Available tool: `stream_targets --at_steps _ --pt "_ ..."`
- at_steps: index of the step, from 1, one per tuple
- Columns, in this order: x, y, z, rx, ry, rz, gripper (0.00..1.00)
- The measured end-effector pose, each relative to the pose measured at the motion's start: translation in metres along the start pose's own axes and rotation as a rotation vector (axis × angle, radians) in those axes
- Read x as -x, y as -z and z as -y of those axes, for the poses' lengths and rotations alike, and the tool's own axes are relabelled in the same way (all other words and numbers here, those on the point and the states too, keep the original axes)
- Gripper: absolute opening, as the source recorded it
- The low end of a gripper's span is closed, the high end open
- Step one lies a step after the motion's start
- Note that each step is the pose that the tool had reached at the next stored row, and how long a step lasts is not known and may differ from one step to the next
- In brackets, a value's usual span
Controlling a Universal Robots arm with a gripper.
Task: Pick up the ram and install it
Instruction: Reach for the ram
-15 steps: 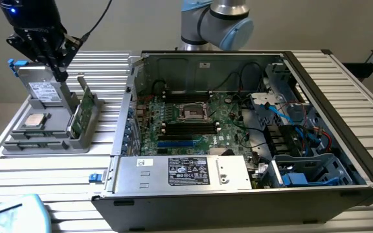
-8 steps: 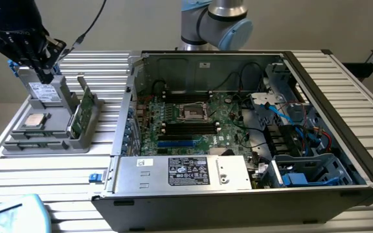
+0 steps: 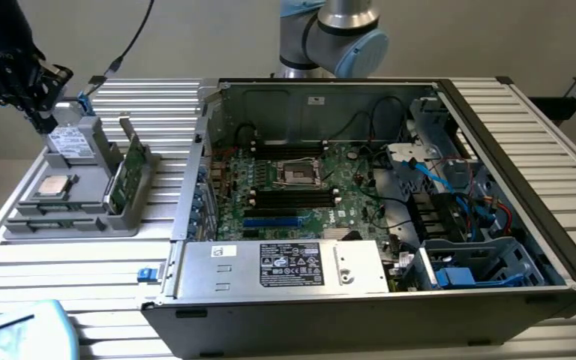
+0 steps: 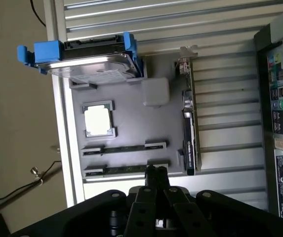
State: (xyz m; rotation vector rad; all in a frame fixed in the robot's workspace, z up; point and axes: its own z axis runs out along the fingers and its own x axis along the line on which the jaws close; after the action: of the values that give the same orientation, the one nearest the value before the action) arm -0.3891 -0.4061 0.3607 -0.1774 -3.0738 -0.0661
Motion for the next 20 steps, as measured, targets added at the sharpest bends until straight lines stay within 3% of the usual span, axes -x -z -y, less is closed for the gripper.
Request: stream_targets --at_steps 13,20 --pt "-0.015 -0.0103 0.0227 -0.0024 0.0 -0.0215 0.11" --pt "-0.021 -0.0148 0.0238 -0.0027 0.0 -0.0235 0.11"
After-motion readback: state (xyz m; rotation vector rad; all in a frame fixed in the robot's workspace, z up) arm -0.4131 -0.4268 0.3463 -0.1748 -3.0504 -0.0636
